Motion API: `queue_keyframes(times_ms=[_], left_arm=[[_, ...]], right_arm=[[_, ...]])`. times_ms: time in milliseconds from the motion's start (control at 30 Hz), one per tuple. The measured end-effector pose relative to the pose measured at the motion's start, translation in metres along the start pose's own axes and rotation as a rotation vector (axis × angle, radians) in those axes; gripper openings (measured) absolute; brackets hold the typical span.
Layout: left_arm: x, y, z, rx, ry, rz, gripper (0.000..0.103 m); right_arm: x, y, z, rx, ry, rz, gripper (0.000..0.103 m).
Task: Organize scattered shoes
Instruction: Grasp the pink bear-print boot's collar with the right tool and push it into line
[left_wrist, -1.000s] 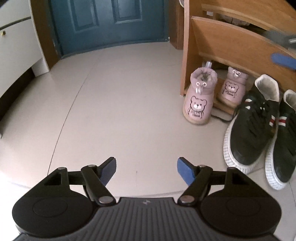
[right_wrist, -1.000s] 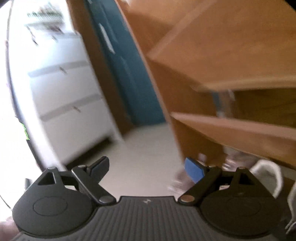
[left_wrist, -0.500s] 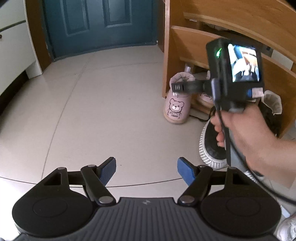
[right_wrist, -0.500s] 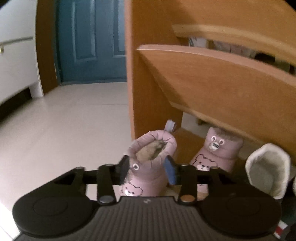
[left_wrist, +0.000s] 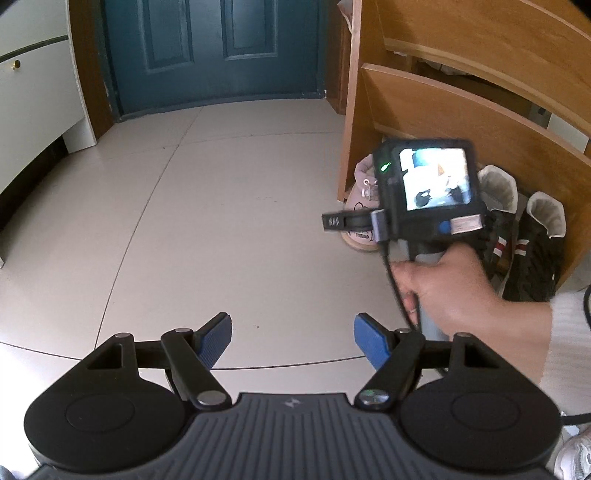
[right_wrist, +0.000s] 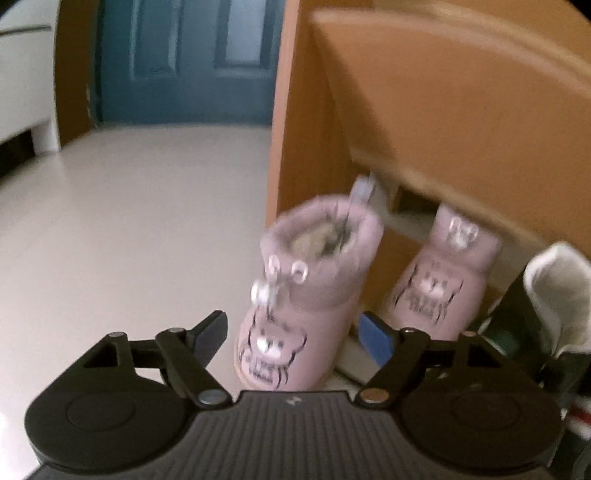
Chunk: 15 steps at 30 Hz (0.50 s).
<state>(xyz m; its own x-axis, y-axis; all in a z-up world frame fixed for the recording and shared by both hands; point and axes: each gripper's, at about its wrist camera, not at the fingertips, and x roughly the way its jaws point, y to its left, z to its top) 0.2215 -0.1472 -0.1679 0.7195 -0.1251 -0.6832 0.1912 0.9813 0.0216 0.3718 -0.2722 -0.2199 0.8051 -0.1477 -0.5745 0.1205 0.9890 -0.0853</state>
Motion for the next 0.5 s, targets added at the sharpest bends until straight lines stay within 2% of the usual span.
queue_keyframes(times_ms=[67, 233, 333, 400, 433, 467, 500], left_arm=[[-0.001, 0.000, -0.001, 0.001, 0.003, 0.001, 0.076], [-0.002, 0.002, -0.001, 0.004, -0.001, 0.004, 0.076], [-0.003, 0.005, -0.001, -0.001, -0.005, 0.005, 0.076], [-0.005, 0.006, -0.001, -0.002, -0.011, 0.004, 0.076], [-0.006, 0.005, -0.001, 0.000, -0.015, 0.003, 0.076], [-0.007, 0.005, -0.001, 0.002, -0.017, 0.003, 0.076], [-0.008, 0.005, -0.001, 0.005, -0.020, 0.004, 0.076]], right_arm=[[0.003, 0.004, -0.003, -0.025, -0.014, -0.024, 0.056], [-0.005, -0.008, 0.010, 0.047, -0.086, 0.011, 0.048], [-0.009, -0.017, 0.026, 0.109, -0.129, -0.041, 0.045], [-0.007, -0.025, 0.036, 0.144, -0.141, -0.091, 0.038], [-0.003, -0.029, 0.041, 0.155, -0.136, -0.117, 0.020], [0.000, -0.031, 0.044, 0.157, -0.129, -0.131, 0.011], [0.006, -0.034, 0.049, 0.156, -0.114, -0.147, 0.011]])
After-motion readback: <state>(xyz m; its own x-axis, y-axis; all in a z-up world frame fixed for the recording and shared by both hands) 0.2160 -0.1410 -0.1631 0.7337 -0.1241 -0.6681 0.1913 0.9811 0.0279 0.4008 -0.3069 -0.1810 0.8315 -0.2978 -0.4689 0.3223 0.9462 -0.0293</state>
